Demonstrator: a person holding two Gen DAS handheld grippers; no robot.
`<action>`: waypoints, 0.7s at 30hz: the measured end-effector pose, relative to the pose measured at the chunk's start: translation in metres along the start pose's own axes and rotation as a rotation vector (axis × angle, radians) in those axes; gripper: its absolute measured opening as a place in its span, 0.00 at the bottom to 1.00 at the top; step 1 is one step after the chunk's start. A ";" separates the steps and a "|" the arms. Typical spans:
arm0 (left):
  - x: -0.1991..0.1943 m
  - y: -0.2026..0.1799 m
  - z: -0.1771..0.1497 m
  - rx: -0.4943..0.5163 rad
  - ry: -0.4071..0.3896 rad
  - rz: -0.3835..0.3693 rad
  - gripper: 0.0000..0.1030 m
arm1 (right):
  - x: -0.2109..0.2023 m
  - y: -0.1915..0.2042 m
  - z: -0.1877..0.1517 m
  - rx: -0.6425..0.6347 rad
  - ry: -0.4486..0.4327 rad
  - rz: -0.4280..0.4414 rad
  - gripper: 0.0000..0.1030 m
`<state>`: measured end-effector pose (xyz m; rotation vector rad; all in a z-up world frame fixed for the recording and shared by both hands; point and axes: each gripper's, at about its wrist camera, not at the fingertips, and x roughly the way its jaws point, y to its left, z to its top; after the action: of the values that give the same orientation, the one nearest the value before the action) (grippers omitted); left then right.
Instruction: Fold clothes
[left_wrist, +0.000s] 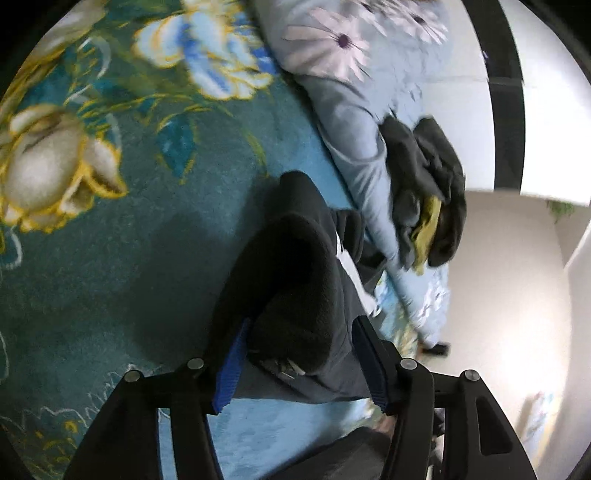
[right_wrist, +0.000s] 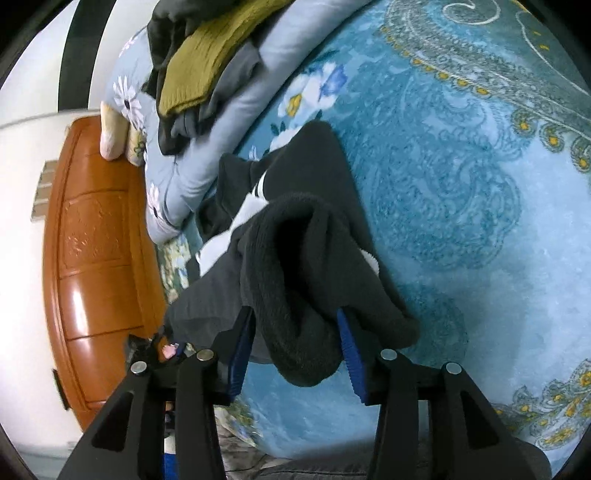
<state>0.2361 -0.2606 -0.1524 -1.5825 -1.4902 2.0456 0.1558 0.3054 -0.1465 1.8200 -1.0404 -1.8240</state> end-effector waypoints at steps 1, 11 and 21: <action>0.000 -0.004 0.000 0.025 -0.004 0.029 0.57 | 0.003 0.002 -0.001 -0.010 0.004 -0.007 0.46; -0.035 -0.011 -0.009 -0.031 0.047 -0.188 0.24 | -0.017 0.023 -0.002 -0.028 0.022 0.179 0.19; 0.045 0.001 0.098 -0.288 -0.028 -0.192 0.24 | 0.001 0.012 0.094 0.225 -0.133 0.254 0.19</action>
<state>0.1386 -0.2915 -0.1870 -1.4371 -1.9363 1.8216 0.0618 0.3195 -0.1481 1.6112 -1.5048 -1.7503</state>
